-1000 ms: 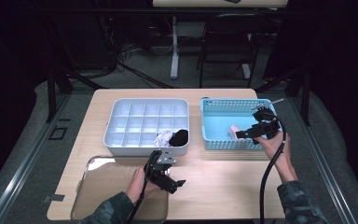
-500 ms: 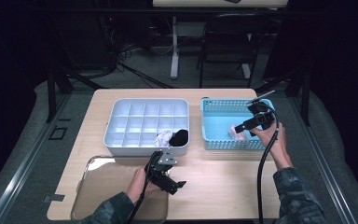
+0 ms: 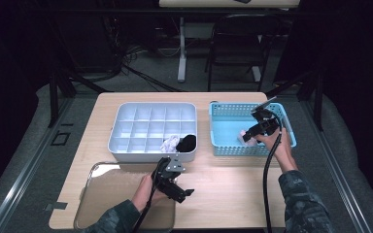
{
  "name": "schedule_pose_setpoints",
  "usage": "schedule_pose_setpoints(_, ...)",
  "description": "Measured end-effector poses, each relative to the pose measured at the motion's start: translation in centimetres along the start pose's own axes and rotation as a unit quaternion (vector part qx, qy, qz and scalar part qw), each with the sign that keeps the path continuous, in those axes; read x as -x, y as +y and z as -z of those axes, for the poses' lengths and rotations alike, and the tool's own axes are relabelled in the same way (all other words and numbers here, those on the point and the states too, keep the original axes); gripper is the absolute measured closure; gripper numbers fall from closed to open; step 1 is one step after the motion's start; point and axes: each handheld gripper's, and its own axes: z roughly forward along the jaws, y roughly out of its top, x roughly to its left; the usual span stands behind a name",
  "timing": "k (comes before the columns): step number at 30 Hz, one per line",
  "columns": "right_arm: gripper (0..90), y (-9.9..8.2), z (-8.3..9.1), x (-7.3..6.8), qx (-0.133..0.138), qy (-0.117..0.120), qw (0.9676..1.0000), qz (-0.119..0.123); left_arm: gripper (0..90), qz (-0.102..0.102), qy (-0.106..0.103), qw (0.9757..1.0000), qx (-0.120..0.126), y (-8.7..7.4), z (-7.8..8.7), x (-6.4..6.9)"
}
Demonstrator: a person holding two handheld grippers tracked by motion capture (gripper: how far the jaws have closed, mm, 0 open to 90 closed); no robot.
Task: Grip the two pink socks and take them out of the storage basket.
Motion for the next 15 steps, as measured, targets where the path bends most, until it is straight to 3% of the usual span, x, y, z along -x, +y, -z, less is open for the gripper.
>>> schedule_pose_setpoints(7,39.7,0.3,-1.2,-0.1,-0.008,-0.017,0.9997,-0.018,0.0,0.000,0.001,1.0000,0.002,0.0,0.0,0.0)
schedule_pose_setpoints(8,40.5,0.4,-1.1,0.0,-0.021,-0.021,0.9995,-0.011,0.0,-0.002,0.001,1.0000,0.004,0.0,0.1,0.0)
schedule_pose_setpoints(9,41.1,0.4,-1.4,-0.1,-0.012,-0.020,0.9995,-0.020,0.0,-0.003,0.001,1.0000,0.006,0.0,0.1,0.0)
schedule_pose_setpoints(10,41.9,0.5,-1.3,0.0,-0.027,-0.020,0.9993,-0.012,0.0,-0.006,0.000,1.0000,0.004,0.1,0.1,0.0)
schedule_pose_setpoints(13,45.0,0.5,-1.8,-0.1,-0.023,-0.026,0.9991,-0.025,0.0,-0.010,-0.002,1.0000,0.001,0.1,0.1,0.1)
schedule_pose_setpoints(15,49.1,0.5,-1.9,0.2,-0.034,-0.022,0.9990,-0.020,0.0,-0.010,-0.001,0.9999,-0.001,0.1,0.0,0.0)
